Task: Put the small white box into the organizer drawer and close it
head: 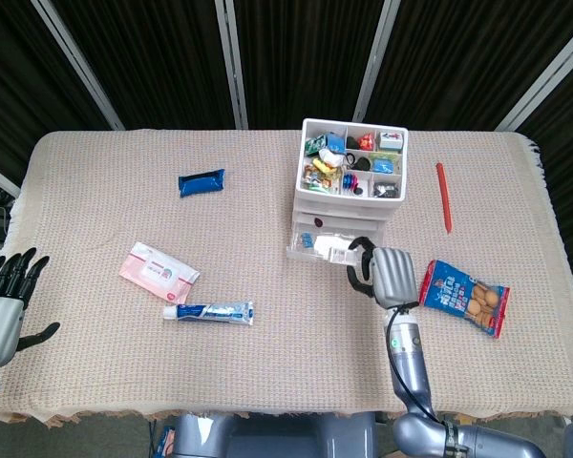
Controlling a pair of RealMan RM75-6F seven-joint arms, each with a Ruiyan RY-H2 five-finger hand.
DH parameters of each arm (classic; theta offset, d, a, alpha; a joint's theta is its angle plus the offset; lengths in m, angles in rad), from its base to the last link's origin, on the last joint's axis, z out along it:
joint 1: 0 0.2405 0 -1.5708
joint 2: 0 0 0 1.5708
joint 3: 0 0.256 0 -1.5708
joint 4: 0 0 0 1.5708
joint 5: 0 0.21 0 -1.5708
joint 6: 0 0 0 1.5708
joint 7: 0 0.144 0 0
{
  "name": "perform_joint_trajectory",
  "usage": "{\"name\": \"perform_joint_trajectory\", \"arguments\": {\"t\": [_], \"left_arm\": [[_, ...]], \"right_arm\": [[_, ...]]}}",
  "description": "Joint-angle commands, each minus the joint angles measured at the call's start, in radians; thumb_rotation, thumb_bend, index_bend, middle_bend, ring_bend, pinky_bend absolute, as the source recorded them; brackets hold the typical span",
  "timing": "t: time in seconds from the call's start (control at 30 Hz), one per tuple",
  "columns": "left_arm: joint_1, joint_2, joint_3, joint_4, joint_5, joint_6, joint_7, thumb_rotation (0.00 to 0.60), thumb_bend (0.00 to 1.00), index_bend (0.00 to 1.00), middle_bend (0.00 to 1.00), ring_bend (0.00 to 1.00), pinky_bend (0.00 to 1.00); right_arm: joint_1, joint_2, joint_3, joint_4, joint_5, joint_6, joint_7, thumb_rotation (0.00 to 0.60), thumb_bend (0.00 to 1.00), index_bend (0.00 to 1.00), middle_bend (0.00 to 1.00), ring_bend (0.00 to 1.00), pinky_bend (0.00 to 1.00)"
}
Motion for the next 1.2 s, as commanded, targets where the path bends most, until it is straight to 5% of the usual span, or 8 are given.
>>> {"name": "perform_joint_trajectory", "arguments": {"t": [0.03, 0.23, 0.63, 0.83, 1.0, 1.2], "left_arm": [[-0.001, 0.001, 0.0, 0.0, -0.002, -0.003, -0.002, 0.6, 0.13, 0.07, 0.0, 0.0, 0.0], [-0.002, 0.002, -0.001, 0.0, -0.003, -0.005, -0.005, 0.6, 0.13, 0.07, 0.0, 0.0, 0.0], [0.001, -0.001, 0.002, -0.001, 0.001, 0.0, 0.004, 0.6, 0.13, 0.07, 0.0, 0.0, 0.0], [0.0, -0.003, 0.001, 0.0, -0.001, -0.001, 0.006, 0.6, 0.13, 0.07, 0.0, 0.0, 0.0], [0.0, -0.006, -0.001, 0.001, 0.003, 0.006, 0.005, 0.6, 0.13, 0.08, 0.0, 0.0, 0.0], [0.002, -0.009, -0.001, 0.007, 0.015, 0.018, -0.009, 0.6, 0.13, 0.09, 0.0, 0.0, 0.0]], "right_arm": [[0.063, -0.017, 0.078, 0.07, 0.064, -0.008, -0.037, 0.6, 0.35, 0.51, 0.79, 0.76, 0.65], [0.084, -0.019, 0.097, 0.101, 0.135, -0.007, -0.064, 0.6, 0.23, 0.25, 0.78, 0.76, 0.65], [0.008, 0.045, -0.036, -0.003, 0.036, 0.032, 0.016, 0.6, 0.23, 0.29, 0.73, 0.72, 0.65], [-0.03, 0.106, -0.195, 0.011, -0.229, 0.07, 0.072, 0.6, 0.23, 0.32, 0.5, 0.48, 0.56], [-0.032, 0.116, -0.337, 0.159, -0.486, 0.124, 0.044, 0.6, 0.23, 0.32, 0.36, 0.27, 0.34], [-0.017, 0.108, -0.461, 0.372, -0.671, 0.11, -0.065, 0.6, 0.24, 0.15, 0.1, 0.02, 0.12]]}}
